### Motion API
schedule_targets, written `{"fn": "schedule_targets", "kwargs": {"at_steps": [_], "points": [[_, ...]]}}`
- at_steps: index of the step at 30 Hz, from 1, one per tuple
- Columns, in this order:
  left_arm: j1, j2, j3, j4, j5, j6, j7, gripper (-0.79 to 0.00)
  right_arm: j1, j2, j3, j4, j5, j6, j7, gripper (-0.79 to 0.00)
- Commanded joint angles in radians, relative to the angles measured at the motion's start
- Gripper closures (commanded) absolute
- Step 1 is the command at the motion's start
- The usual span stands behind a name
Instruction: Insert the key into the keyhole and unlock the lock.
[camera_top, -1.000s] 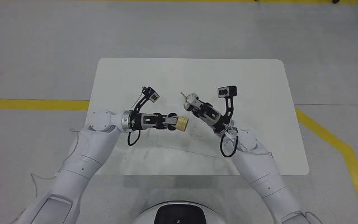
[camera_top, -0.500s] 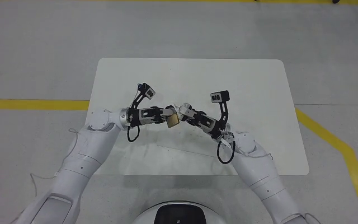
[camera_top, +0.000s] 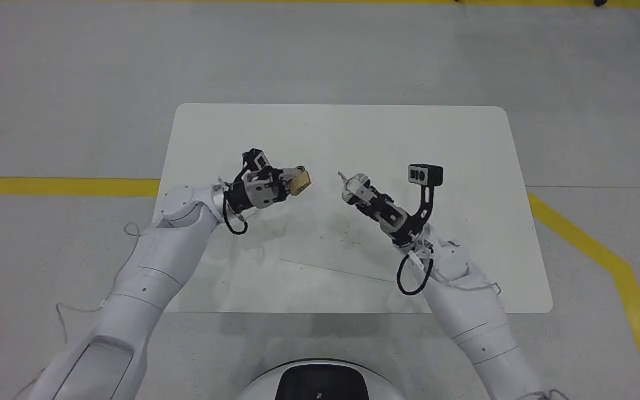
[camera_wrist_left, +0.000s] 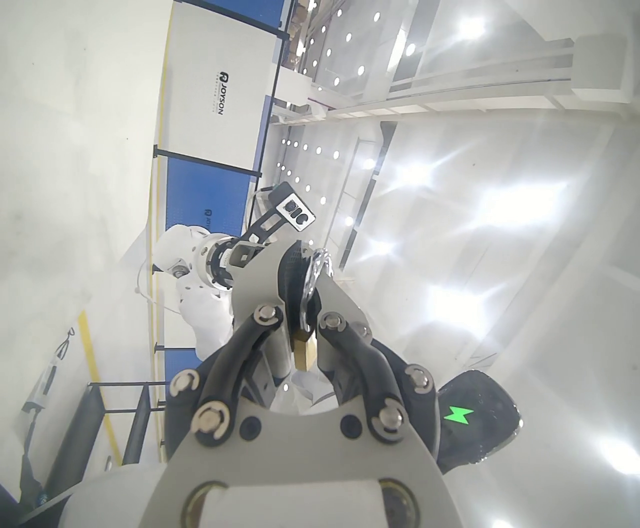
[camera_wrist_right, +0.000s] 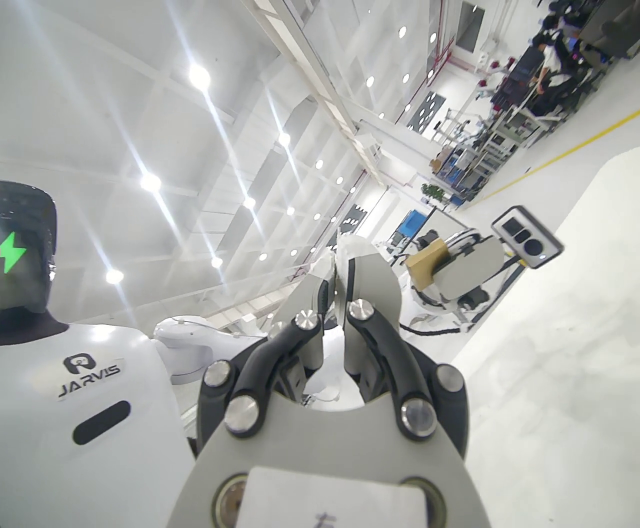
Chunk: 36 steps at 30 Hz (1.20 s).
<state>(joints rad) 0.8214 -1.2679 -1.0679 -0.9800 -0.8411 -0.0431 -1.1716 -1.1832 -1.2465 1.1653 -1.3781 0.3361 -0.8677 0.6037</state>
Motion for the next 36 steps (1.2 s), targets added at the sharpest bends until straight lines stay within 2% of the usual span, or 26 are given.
{"fn": "schedule_targets", "kwargs": {"at_steps": [1, 7, 13, 17, 18, 20, 28, 32, 36], "points": [[-0.005, 0.001, -0.001, -0.006, 0.019, -0.021, -0.002, 0.0, -0.005, -0.005, 0.011, -0.001, -0.128, -0.014, -0.098, 0.0], [-0.011, 0.008, -0.026, -0.033, 0.095, -0.115, 0.036, 0.0, -0.022, -0.032, 0.003, -0.012, -0.483, -0.012, -0.382, 0.0], [-0.002, 0.016, -0.051, -0.06, 0.163, -0.184, 0.073, 0.0, -0.023, -0.05, -0.034, -0.003, -0.637, 0.022, -0.503, 0.0], [0.007, 0.018, -0.06, -0.064, 0.156, -0.194, 0.064, 0.0, -0.021, -0.057, -0.059, 0.011, -0.61, 0.071, -0.501, 0.0], [0.013, 0.016, -0.063, -0.062, 0.12, -0.179, 0.048, 0.0, -0.021, -0.057, -0.059, 0.011, -0.61, 0.071, -0.501, 0.0], [0.03, 0.009, -0.072, -0.057, -0.05, -0.081, -0.029, 0.0, -0.021, -0.057, -0.059, 0.011, -0.61, 0.071, -0.501, 0.0], [0.03, 0.009, -0.072, -0.057, -0.05, -0.081, -0.029, 0.0, -0.021, -0.057, -0.059, 0.011, -0.61, 0.071, -0.501, 0.0], [0.05, 0.018, -0.081, -0.103, 0.106, -0.159, 0.109, 0.0, -0.043, -0.057, -0.072, -0.023, -0.575, 0.078, -0.476, 0.0], [0.076, 0.024, -0.083, -0.166, 0.22, -0.166, 0.228, 0.0, -0.088, -0.048, -0.063, -0.076, -0.484, 0.089, -0.41, 0.0]]}}
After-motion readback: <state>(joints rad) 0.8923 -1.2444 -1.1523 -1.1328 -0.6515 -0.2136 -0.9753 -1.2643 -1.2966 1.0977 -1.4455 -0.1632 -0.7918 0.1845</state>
